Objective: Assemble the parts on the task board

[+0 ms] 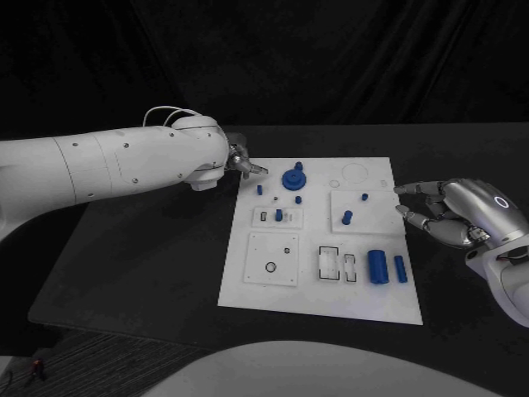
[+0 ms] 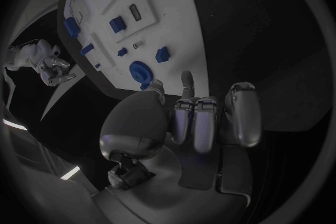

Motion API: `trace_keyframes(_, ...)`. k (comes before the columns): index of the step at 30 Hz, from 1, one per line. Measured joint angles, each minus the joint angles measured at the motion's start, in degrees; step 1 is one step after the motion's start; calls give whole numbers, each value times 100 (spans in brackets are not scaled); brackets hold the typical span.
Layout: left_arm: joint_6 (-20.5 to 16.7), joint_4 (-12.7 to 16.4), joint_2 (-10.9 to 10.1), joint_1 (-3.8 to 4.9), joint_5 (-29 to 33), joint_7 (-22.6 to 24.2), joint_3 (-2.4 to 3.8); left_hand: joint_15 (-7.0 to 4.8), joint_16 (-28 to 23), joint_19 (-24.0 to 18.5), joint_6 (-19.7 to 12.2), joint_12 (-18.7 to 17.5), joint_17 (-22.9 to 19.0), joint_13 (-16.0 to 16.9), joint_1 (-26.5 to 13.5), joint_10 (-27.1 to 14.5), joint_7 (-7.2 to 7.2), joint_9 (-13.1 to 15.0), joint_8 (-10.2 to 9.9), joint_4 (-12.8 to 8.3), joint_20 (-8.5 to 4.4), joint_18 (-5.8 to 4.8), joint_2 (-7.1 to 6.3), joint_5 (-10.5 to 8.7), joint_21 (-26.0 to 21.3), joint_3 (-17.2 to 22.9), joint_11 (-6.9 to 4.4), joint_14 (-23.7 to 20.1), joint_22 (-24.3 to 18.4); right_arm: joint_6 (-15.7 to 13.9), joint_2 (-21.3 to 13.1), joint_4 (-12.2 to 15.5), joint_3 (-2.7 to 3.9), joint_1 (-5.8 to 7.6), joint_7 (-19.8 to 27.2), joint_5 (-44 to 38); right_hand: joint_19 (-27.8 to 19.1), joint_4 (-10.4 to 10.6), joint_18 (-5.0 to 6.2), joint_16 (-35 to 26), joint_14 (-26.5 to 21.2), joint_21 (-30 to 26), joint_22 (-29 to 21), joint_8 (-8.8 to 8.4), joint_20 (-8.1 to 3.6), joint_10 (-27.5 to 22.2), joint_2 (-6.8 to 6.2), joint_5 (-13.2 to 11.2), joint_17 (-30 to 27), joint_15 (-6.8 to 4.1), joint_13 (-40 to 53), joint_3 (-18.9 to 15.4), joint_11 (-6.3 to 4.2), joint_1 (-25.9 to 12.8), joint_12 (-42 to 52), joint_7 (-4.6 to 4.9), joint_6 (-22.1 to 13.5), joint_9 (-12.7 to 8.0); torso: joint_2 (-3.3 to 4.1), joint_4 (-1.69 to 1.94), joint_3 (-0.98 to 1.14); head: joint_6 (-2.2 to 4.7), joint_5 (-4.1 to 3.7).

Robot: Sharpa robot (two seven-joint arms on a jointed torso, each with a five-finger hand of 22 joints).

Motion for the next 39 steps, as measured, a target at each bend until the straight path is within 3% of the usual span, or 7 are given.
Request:
trace_keyframes(3, 63, 28, -11, -6, -2, 1, 1, 0, 0, 0, 5, 0, 0, 0, 0, 0, 5, 5, 0, -16, 0, 0, 0, 0, -1, -16, 0, 0, 0, 0, -2, 0, 0, -1, 0, 0, 0, 0, 0, 0, 0, 0, 0, 0, 0, 0, 0, 0, 0, 0, 0, 0, 0, 0, 0, 0, 0, 0, -5, 1, 2, 0, 3)
trace_keyframes(10, 181, 86, -50, -40, -6, 27, 1, 0, 0, 0, 86, 0, 0, 0, -151, 0, -2, 19, 24, -25, 0, 0, 30, 417, -23, -262, 0, 0, 0, 2, -3, 1, 0, -6, -1, 0, 0, -16, 0, 0, 0, 0, -1, 0, 0, 0, 0, 41, 0, 0, 0, 16, 0, 0, 0, 0, 0, 0, -10, 1, 4, 1, -4)
trace_keyframes(14, 230, 101, -53, -54, 3, 53, -1, 0, 0, -43, 93, 0, 0, 0, -113, 0, -10, 20, 24, -40, -1, 0, 68, 501, -44, -276, -1, 0, 0, 3, -3, 1, 0, -12, -2, 0, 0, -16, 0, 0, 0, 0, -1, 0, 0, 0, 0, 42, 0, 0, 0, 16, 0, 0, 0, 0, 0, -1, -9, 1, 7, 1, -11)
trace_keyframes(24, 379, 206, -41, -74, 157, 105, 0, 0, 0, -84, 93, 0, 0, 0, 385, 1, -10, -16, 24, -55, -2, 1, 109, 870, -90, -324, -41, 0, 0, 3, -15, 10, 0, -16, -4, 0, 0, -16, 0, 0, 0, 0, -2, 0, 0, 0, 0, 42, 0, 0, 0, 16, 0, 0, 0, -1, 40, -1, -10, 1, 8, 1, -1)
trace_keyframes(39, 439, 146, 30, -145, 253, 176, -1, 0, 0, -145, 72, 0, 0, 0, 711, 1, 11, -115, -133, -55, 19, 0, 149, 1235, -169, -323, -42, 0, 0, 4, -32, 19, 0, -17, -7, 0, 0, -41, 0, 0, 0, 0, -3, 0, 0, 0, 0, 64, 0, 0, 0, 41, 0, 0, 0, -1, 40, -2, -9, -3, 8, 1, -12)
